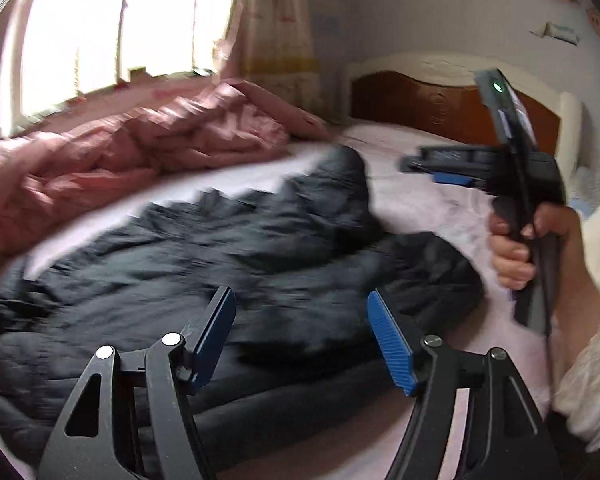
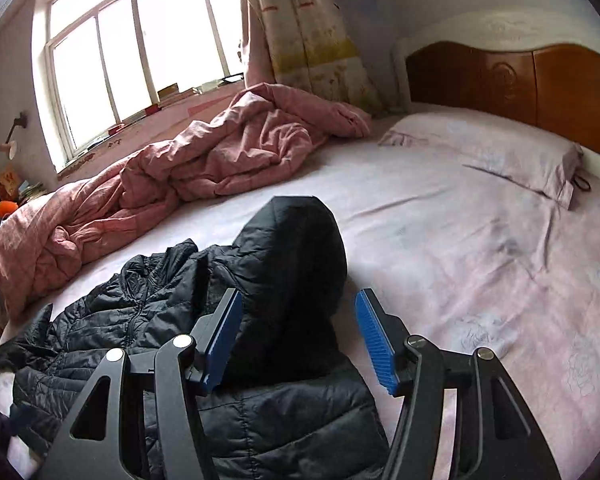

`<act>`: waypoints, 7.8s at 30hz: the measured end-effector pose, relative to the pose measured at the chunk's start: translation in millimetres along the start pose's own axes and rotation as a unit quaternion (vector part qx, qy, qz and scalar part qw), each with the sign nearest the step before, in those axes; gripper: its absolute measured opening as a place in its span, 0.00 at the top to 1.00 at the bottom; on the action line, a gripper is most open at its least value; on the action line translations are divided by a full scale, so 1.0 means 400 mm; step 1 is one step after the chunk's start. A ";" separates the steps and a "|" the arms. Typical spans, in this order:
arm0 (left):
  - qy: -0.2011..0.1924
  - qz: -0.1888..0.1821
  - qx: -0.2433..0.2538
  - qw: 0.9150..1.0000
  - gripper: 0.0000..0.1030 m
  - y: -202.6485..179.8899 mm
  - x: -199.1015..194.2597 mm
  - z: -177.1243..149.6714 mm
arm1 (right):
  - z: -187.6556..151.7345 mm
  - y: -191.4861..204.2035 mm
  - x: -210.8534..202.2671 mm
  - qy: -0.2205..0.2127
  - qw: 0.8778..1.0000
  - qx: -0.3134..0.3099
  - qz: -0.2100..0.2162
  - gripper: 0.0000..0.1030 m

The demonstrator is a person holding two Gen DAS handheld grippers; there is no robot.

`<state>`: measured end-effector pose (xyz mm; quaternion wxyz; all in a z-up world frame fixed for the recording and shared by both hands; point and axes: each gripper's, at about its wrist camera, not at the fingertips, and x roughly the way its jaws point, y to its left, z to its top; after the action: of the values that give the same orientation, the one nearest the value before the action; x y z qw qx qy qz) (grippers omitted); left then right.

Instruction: Fold large clothes

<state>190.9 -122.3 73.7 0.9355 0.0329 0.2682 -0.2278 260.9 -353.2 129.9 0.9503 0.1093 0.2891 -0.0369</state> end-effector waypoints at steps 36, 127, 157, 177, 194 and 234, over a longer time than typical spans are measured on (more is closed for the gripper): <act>0.036 0.372 -0.154 0.915 0.92 0.644 0.009 0.129 | -0.035 0.050 0.070 0.021 0.996 -0.049 -0.070 0.35; -0.065 0.039 -0.146 0.986 0.53 0.381 0.015 0.115 | -0.052 0.116 0.121 0.056 0.994 -0.092 -0.026 0.40; -0.062 0.156 -0.278 0.946 0.03 0.715 -0.166 0.024 | -0.198 0.744 0.234 0.151 0.946 -0.280 0.065 0.31; 0.081 0.170 -0.335 0.923 0.24 0.796 -0.014 -0.068 | -0.156 0.663 0.289 0.161 0.938 -0.305 0.013 0.30; 0.041 0.169 -0.384 0.907 0.29 0.852 -0.101 -0.073 | -0.263 0.975 0.356 0.169 0.912 -0.369 0.063 0.30; 0.056 0.147 -0.266 0.951 0.29 0.714 -0.012 -0.023 | 0.008 0.166 0.168 0.042 0.995 -0.079 -0.051 0.35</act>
<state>309.6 136.8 51.0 0.9168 -0.1654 0.3634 -0.0060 327.1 -289.8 107.4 0.9401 0.0200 0.3355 -0.0576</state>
